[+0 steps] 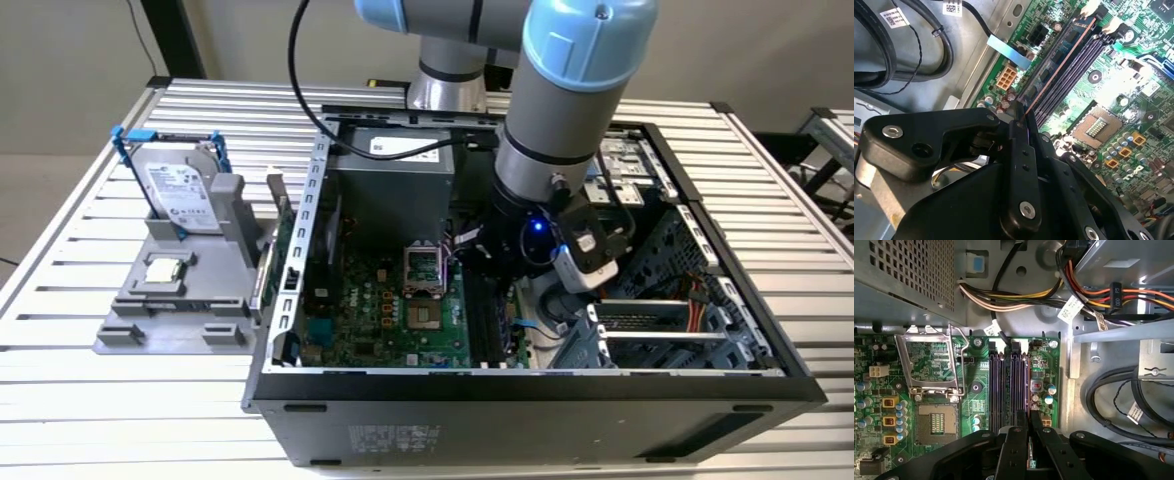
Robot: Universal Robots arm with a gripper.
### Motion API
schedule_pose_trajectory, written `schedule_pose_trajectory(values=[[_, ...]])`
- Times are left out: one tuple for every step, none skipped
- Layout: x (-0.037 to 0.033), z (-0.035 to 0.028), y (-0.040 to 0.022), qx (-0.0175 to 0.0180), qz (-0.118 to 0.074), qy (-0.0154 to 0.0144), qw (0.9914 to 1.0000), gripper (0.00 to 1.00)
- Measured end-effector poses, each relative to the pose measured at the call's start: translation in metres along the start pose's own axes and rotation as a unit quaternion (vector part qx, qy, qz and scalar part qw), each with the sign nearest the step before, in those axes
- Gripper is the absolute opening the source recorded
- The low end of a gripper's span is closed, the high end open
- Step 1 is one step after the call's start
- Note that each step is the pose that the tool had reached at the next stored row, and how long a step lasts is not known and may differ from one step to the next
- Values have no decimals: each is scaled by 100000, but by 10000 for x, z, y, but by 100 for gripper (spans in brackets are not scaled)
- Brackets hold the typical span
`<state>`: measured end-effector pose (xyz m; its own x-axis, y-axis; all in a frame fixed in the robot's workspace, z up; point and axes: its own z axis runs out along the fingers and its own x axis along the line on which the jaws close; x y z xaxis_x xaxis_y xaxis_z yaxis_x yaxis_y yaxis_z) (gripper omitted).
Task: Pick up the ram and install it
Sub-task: 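Insert the ram into the slot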
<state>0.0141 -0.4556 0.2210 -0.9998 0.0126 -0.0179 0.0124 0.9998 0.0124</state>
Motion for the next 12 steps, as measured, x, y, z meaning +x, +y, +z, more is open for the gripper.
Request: schedule_pose_trajectory(values=[[1,5,0,1,-33,3,100000,0],[3,7,0,16,-66,12,100000,0],[3,8,0,24,-99,19,100000,0],[4,9,0,21,-137,27,100000,0],[5,12,0,14,-178,32,100000,0],[6,15,0,5,-209,37,100000,0],[6,18,0,11,-229,46,100000,0],[6,23,0,3,-241,54,100000,0],[6,28,0,-4,-242,63,100000,0],[6,31,0,3,-247,76,100000,0],[6,31,0,14,-251,87,100000,0],[6,31,0,17,-248,90,100000,0]])
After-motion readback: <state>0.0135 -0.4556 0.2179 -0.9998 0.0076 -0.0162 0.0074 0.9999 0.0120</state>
